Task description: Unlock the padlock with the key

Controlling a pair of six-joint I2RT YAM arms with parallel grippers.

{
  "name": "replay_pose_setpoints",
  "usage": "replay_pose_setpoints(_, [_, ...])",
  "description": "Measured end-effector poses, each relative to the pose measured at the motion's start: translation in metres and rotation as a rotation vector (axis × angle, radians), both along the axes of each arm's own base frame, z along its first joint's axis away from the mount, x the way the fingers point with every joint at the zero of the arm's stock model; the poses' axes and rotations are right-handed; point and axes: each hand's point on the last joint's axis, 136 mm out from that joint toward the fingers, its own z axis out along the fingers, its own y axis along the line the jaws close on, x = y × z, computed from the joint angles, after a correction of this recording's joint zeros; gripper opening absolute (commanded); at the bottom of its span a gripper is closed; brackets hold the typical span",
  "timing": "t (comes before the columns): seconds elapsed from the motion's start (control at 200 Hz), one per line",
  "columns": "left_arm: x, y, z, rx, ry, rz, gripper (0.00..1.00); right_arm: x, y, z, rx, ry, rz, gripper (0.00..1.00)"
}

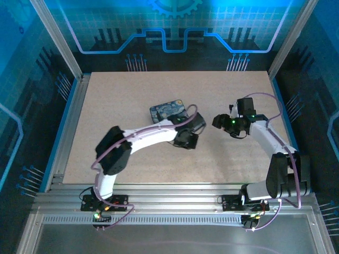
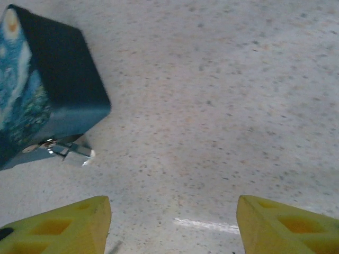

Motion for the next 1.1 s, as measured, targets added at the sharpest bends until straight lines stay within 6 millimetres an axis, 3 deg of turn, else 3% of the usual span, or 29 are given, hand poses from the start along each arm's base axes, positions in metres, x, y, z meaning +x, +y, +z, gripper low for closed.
replay_pose_setpoints(0.1, [-0.001, -0.038, -0.011, -0.012, -0.009, -0.024, 0.07, -0.002, -0.005, -0.006, -0.011, 0.015, -0.021, 0.64])
replay_pose_setpoints(0.175, [-0.005, -0.054, -0.019, -0.018, -0.003, -0.028, 0.23, -0.004, -0.011, -0.009, -0.012, 0.026, -0.04, 0.63])
replay_pose_setpoints(0.255, [-0.006, -0.06, -0.028, -0.014, 0.011, -0.026, 0.4, -0.003, -0.02, -0.01, -0.015, 0.032, -0.065, 0.62])
replay_pose_setpoints(0.445, [0.0, -0.057, -0.029, -0.025, 0.021, 0.011, 0.49, -0.009, -0.024, -0.013, -0.017, 0.058, -0.065, 0.57])
replay_pose_setpoints(0.58, [0.005, -0.027, -0.022, -0.043, 0.027, 0.055, 0.49, -0.015, -0.014, -0.018, -0.014, 0.083, -0.018, 0.53])
replay_pose_setpoints(0.745, [0.021, 0.034, -0.001, -0.067, 0.019, 0.162, 0.49, -0.037, 0.022, -0.035, -0.008, 0.155, 0.104, 0.51])
replay_pose_setpoints(0.83, [0.025, 0.054, 0.007, -0.075, 0.003, 0.198, 0.49, -0.054, 0.039, -0.044, -0.011, 0.196, 0.164, 0.49])
replay_pose_setpoints(0.95, [0.016, 0.068, 0.007, -0.072, 0.001, 0.206, 0.49, -0.074, 0.053, -0.055, -0.021, 0.245, 0.209, 0.48])
replay_pose_setpoints(1.101, [0.005, 0.08, -0.007, -0.042, 0.025, 0.207, 0.49, -0.091, 0.065, -0.063, -0.044, 0.282, 0.253, 0.47])
